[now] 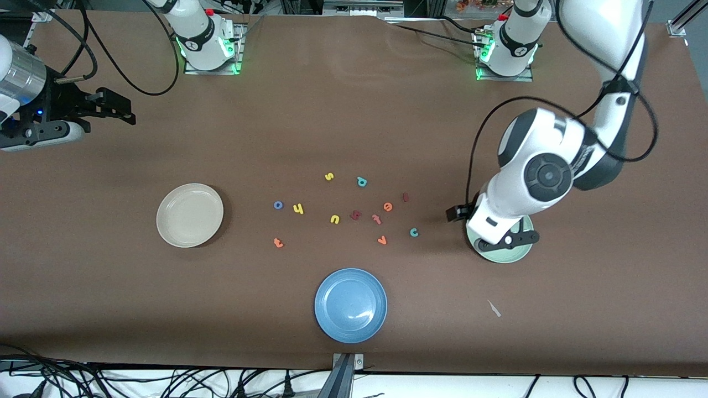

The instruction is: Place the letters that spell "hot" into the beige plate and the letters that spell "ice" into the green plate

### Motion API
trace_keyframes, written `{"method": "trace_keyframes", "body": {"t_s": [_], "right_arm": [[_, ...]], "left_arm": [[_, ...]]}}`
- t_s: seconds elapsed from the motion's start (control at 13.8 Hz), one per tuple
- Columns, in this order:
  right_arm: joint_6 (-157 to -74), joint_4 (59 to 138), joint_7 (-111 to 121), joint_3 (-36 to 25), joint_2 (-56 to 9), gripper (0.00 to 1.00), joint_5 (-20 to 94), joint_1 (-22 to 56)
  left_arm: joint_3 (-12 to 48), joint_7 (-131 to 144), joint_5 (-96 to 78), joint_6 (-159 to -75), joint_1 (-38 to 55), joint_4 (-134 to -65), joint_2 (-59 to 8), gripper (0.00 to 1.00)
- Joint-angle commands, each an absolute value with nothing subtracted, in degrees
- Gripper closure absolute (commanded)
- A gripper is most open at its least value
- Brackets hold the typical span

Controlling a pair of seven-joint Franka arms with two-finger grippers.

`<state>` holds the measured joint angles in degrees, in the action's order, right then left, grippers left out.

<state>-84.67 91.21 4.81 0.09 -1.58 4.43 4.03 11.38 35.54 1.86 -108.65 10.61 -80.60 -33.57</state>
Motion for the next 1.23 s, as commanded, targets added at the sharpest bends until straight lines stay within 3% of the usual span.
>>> {"method": "trace_keyframes", "body": {"t_s": [0.0,0.36,0.72,0.8,0.94,1.01,1.08,1.16], "right_arm": [[-84.5,90.7,5.4,0.1,-1.8,0.0,5.9,3.9],[-86.3,90.5,5.3,0.1,-2.5,0.0,8.6,4.0],[-90.8,89.8,5.2,0.8,-4.7,0.0,7.0,7.3],[-90.8,90.1,5.1,0.8,-4.8,0.0,5.8,8.3],[-89.7,90.7,5.4,0.8,-7.0,0.0,5.6,8.9],[-89.9,90.1,5.4,0.9,-11.6,0.0,4.3,10.4],[-88.8,89.4,4.8,0.7,-14.7,0.0,3.5,11.3],[-89.0,89.4,5.2,0.7,-14.8,0.0,3.2,11.3]], "left_arm": [[13.6,40.0,1.5,-112.4,10.0,-77.7,-38.2,0.0],[19.4,43.7,2.1,-118.0,10.5,-78.7,-44.5,0.0],[26.1,42.9,10.5,-117.8,9.9,-85.0,-44.5,0.02],[26.9,42.5,11.2,-117.8,9.9,-86.1,-44.5,0.12],[27.3,42.4,13.4,-117.9,9.9,-88.4,-44.6,0.18],[27.3,42.2,13.4,-118.3,9.9,-89.5,-44.6,0.24],[27.7,42.2,13.4,-118.4,9.8,-90.2,-44.6,0.38],[28.8,42.2,13.4,-118.4,9.6,-90.3,-44.7,0.65]]}}
